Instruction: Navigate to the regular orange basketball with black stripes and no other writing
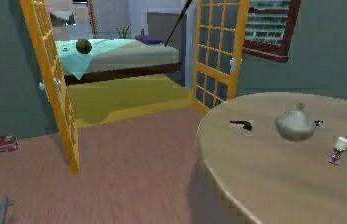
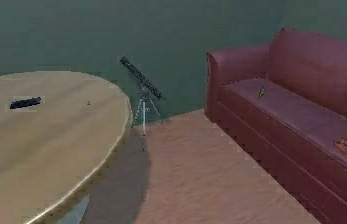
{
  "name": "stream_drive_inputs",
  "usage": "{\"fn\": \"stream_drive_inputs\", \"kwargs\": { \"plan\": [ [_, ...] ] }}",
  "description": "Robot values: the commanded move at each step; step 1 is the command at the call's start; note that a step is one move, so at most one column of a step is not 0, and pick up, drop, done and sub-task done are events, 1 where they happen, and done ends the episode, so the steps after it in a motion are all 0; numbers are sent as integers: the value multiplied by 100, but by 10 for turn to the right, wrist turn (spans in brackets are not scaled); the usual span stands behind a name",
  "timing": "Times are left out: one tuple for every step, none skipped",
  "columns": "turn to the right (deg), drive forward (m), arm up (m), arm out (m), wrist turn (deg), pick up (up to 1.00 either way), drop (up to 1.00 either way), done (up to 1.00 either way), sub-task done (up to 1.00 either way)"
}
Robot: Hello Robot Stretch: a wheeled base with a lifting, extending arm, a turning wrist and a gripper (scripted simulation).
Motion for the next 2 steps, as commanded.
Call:
{"fn": "stream_drive_inputs", "kwargs": {
  "plan": [
    [-120, 0, 0, 0, 0, 0, 0, 0, 0],
    [0, 100, 0, 0, 0, 0, 0, 0, 0]
  ]
}}
